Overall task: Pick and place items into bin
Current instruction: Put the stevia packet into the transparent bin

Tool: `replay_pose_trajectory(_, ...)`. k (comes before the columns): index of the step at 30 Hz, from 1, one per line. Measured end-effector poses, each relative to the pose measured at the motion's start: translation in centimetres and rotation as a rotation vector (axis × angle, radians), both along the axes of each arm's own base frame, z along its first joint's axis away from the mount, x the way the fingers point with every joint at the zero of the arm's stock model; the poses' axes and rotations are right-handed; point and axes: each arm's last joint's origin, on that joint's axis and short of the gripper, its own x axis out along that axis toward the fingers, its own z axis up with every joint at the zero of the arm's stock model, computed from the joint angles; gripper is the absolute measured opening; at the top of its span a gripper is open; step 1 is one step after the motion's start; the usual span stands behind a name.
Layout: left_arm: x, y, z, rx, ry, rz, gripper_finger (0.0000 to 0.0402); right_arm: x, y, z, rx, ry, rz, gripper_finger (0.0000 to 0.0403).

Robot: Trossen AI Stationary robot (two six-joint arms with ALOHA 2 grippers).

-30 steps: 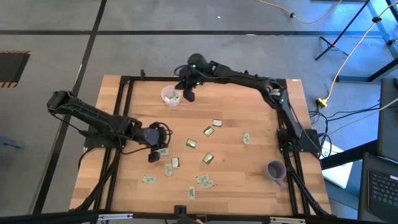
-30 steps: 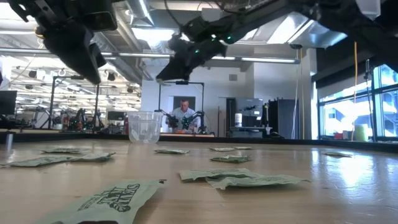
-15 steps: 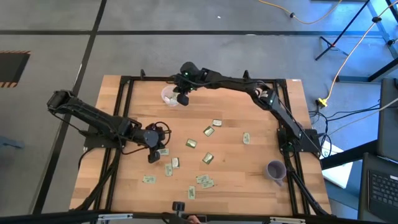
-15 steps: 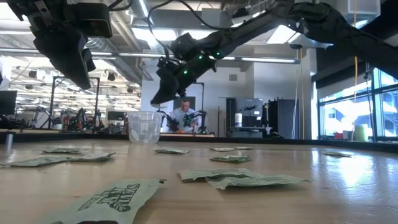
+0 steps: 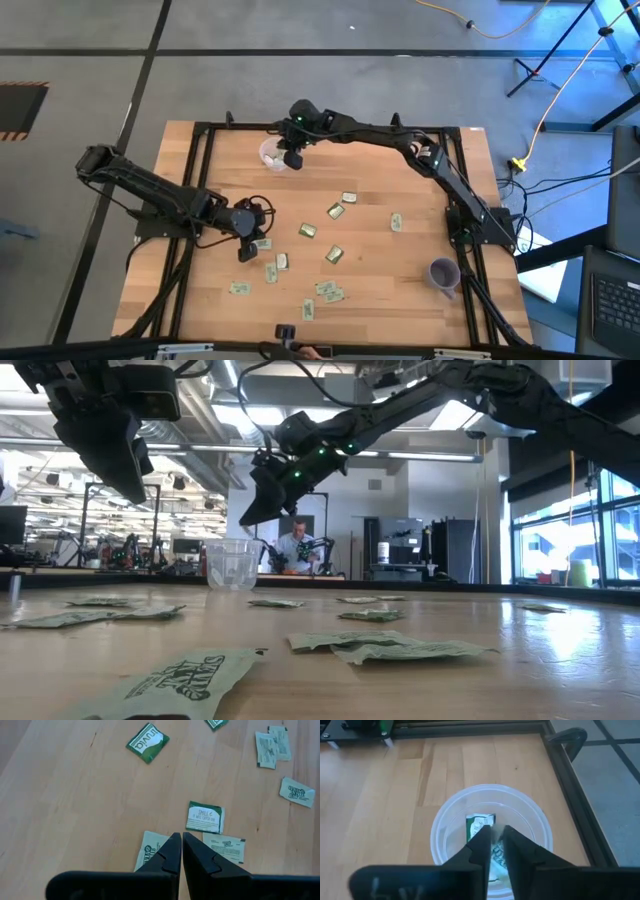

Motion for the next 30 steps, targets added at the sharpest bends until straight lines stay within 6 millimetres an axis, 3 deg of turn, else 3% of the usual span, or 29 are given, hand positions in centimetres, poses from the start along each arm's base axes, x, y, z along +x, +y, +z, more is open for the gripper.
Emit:
replay_pose_trajectory(5,0.0,0.0,0.0,0.002,-0.001,0.001,0.0012,0.1,0.2,0.1,-0.002,-0.008,0.006,0.0097)
replay_pose_trajectory(10,0.0,0.0,0.0,0.001,0.0,0.001,0.0013,-0.3,0.7,0.8,0.013,0.028,0.012,0.0108)
replay_pose_trajectory(14,0.0,0.0,0.0,-0.003,0.003,-0.005,0.0013,-2.5,1.7,3.5,0.021,0.139,0.047,0.0109)
replay_pose_trajectory(20,0.0,0.0,-0.1,0.053,0.004,-0.07,0.0013,-5.5,3.1,6.0,0.115,0.29,0.102,0.0108)
replay_pose_trajectory(25,0.1,0.0,-0.3,0.067,0.016,-0.074,0.0026,-7.7,4.2,6.6,0.173,0.284,0.114,0.0109)
replay_pose_trajectory(30,0.5,-0.1,-1.4,0.089,0.077,-0.08,0.0054,-11.4,5.8,6.6,0.14,0.218,0.034,0.0109)
